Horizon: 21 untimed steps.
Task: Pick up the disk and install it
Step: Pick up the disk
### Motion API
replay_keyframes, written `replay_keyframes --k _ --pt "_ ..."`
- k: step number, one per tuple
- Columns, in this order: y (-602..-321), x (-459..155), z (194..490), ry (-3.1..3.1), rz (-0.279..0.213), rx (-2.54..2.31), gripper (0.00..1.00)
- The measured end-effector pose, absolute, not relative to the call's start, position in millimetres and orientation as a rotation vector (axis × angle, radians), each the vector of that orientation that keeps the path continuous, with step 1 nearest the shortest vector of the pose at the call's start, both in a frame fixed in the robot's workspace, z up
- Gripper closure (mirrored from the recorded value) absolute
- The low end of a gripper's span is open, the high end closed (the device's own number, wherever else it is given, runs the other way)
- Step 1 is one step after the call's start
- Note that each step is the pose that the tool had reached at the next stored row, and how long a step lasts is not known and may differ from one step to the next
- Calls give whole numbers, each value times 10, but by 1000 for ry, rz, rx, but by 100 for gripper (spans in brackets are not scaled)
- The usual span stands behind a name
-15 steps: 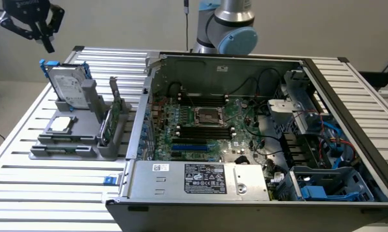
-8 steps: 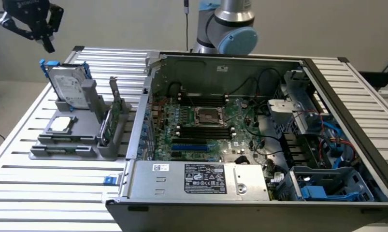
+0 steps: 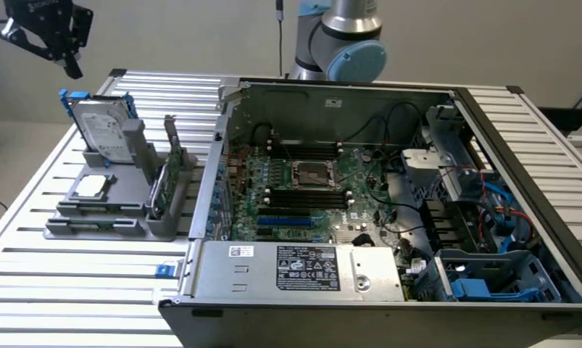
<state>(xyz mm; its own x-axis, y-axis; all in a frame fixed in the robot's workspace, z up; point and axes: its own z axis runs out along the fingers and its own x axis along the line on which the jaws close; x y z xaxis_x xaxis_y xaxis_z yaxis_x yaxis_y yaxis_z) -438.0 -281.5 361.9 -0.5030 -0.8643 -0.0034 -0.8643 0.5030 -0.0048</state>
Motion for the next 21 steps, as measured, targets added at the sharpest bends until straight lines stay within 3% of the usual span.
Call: replay_keyframes --k 21 --pt "-2815 -4381 3594 2374 -2 -2049 89"
